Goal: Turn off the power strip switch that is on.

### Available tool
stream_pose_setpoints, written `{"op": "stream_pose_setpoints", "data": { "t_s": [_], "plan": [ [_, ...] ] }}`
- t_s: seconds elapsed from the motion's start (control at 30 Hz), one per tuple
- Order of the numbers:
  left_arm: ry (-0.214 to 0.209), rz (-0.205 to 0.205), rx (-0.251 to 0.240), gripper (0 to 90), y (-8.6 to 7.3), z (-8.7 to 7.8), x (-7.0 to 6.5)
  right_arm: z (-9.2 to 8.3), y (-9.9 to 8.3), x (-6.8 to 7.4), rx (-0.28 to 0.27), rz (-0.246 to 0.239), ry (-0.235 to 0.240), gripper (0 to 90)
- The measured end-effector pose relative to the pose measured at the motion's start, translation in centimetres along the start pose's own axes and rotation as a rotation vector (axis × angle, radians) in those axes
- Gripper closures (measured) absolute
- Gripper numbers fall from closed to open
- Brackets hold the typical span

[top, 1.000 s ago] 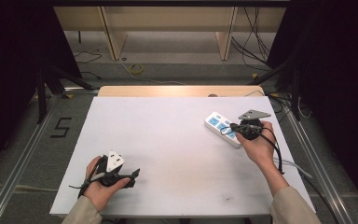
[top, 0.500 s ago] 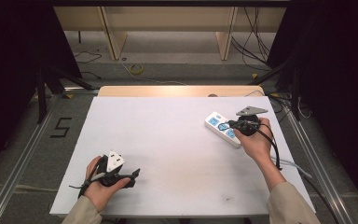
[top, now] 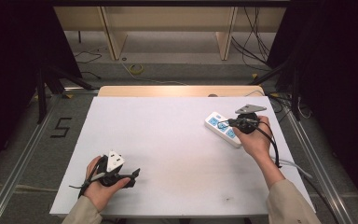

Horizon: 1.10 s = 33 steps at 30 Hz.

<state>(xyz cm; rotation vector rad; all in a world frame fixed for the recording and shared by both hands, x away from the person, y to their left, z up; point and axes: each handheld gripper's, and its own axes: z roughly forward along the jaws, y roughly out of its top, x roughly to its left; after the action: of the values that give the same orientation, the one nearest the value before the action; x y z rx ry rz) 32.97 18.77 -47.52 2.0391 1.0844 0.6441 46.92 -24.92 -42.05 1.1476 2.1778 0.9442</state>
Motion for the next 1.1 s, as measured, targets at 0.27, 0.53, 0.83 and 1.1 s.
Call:
{"op": "stream_pose_setpoints", "data": {
  "t_s": [0.27,0.53,0.83,1.1],
  "plan": [
    [-0.001,-0.001,0.000,14.4,0.0,0.0,0.0,0.3,0.3,-0.2,0.010,0.003,-0.004,90.0],
    [-0.003,0.001,0.003,14.4,0.0,0.0,0.0,0.8,0.3,-0.3,0.022,0.005,-0.004,90.0],
    [-0.003,-0.003,0.000,14.4,0.0,0.1,0.0,1.2,0.5,-0.7,0.036,0.007,-0.013,90.0],
    [-0.003,-0.002,0.001,14.4,0.0,0.0,0.0,1.8,0.7,-0.8,0.044,0.011,-0.016,90.0]
  ]
}}
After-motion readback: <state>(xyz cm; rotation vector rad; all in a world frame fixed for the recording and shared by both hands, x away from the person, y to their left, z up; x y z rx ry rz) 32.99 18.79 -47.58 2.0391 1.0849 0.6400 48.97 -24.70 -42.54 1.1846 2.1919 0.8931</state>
